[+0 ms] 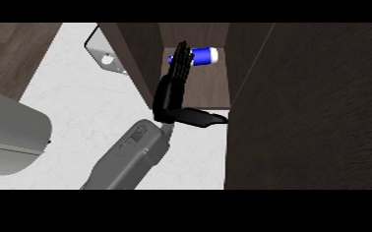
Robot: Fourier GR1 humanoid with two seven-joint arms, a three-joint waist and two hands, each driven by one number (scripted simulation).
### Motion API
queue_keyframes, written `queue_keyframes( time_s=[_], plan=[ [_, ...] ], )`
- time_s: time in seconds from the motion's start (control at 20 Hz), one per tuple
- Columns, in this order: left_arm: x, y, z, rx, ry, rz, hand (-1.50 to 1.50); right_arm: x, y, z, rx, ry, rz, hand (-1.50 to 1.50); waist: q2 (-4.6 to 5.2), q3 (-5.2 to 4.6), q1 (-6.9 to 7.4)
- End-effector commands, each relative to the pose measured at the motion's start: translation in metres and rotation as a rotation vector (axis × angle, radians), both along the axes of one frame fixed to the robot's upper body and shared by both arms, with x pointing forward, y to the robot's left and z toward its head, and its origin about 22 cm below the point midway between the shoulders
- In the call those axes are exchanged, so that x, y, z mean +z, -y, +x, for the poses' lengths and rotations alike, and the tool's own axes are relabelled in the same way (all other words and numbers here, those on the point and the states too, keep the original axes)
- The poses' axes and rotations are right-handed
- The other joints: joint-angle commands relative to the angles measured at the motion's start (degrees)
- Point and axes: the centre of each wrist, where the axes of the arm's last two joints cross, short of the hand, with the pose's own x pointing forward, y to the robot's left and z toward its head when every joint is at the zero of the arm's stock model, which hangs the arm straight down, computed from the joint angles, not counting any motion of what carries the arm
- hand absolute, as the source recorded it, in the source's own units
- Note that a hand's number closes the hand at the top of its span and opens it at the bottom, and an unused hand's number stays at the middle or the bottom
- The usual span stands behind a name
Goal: Pick up the bottled water, place it into the cabinet and close the cabinet
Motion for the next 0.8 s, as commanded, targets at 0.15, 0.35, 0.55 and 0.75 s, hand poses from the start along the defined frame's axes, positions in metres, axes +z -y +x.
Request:
queue_keyframes(
  time_s=[0.15, 0.35, 0.55, 0.75],
  plan=[
    [-0.004, -0.027, -0.051, -0.085, -0.004, -0.048, -1.50, 0.032, 0.000, -0.005, 0.066, 0.044, -0.133, -1.50, -0.01, 0.00, 0.20],
    [-0.006, -0.051, -0.076, -0.094, -0.053, -0.046, 1.50, 0.029, 0.008, -0.004, 0.209, 0.045, -0.177, 1.50, -0.08, 0.03, 0.06],
    [-0.010, -0.069, -0.090, -0.036, -0.036, -0.027, 1.50, 0.049, -0.004, -0.012, 0.334, 0.014, -0.227, 1.50, 0.02, -0.05, -0.32],
    [-0.003, -0.105, -0.103, -0.002, -0.041, -0.040, -1.50, 0.046, -0.002, -0.009, 0.483, 0.030, -0.256, 1.50, -0.15, -0.05, -0.36]
  ],
)
